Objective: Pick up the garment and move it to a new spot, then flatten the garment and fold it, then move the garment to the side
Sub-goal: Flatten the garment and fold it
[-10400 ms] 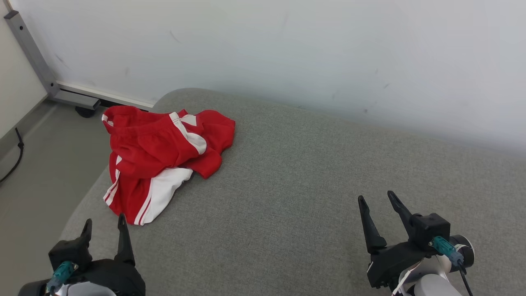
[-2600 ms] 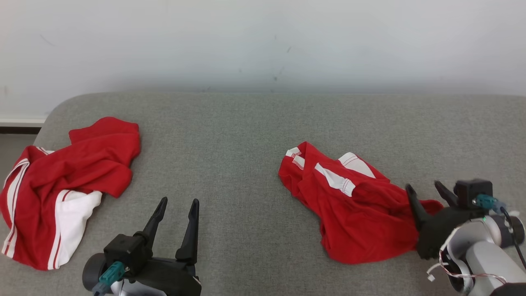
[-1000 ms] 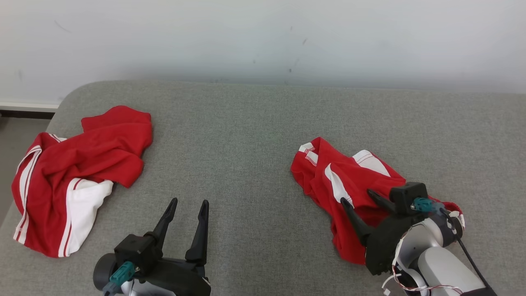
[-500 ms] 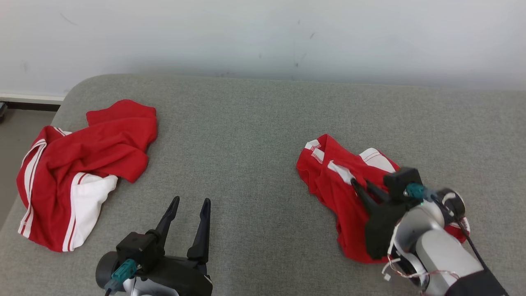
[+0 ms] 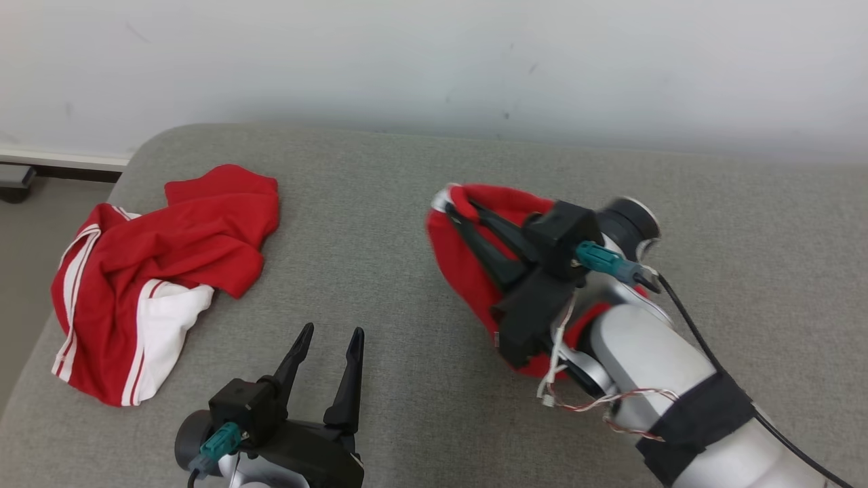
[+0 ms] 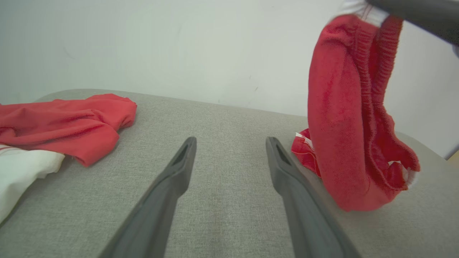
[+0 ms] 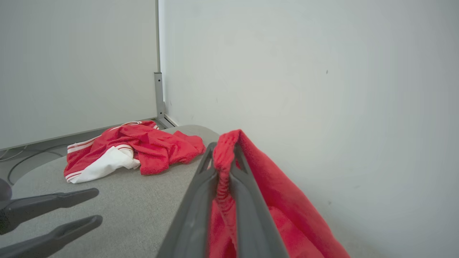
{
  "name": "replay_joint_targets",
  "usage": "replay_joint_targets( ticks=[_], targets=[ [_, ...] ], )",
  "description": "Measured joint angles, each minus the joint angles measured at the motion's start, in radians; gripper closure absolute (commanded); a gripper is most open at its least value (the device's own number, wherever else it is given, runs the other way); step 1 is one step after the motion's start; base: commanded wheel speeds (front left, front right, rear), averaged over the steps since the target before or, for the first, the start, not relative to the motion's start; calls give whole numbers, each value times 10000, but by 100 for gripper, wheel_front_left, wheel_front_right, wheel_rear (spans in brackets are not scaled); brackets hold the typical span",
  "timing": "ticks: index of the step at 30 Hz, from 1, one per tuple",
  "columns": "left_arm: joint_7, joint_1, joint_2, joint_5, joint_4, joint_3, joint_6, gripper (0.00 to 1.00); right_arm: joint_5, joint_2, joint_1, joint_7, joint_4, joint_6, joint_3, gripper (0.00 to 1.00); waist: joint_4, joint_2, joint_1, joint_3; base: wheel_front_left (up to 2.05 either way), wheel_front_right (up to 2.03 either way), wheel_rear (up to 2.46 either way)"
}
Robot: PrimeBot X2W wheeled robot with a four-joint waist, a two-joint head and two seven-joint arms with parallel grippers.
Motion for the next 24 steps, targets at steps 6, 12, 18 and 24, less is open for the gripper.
replay_joint_targets(
  ticks=[6, 12, 18, 24],
  targets=[
    [0, 21, 54, 0, 67, 92, 4, 0, 69, 224, -501, -629, -594, 134, 449, 100, 172, -1, -2, -108, 0, 0, 0],
    [0, 146, 127, -2, 67, 268, 31, 0, 382, -27, 277, -681, -531, 192, 736, 100, 103, 0, -2, -192, 0, 0, 0],
    [0, 437, 263, 0, 31, 326, 84, 0, 731, -915, 1688, -859, -587, 221, 456, 100, -240, 0, -2, -275, 0, 0, 0],
    [0, 493, 282, 44, -69, 318, 84, 0, 1327, -1643, 2789, -945, -924, 221, 410, 100, -707, 0, -1, -373, 0, 0, 0]
  ],
)
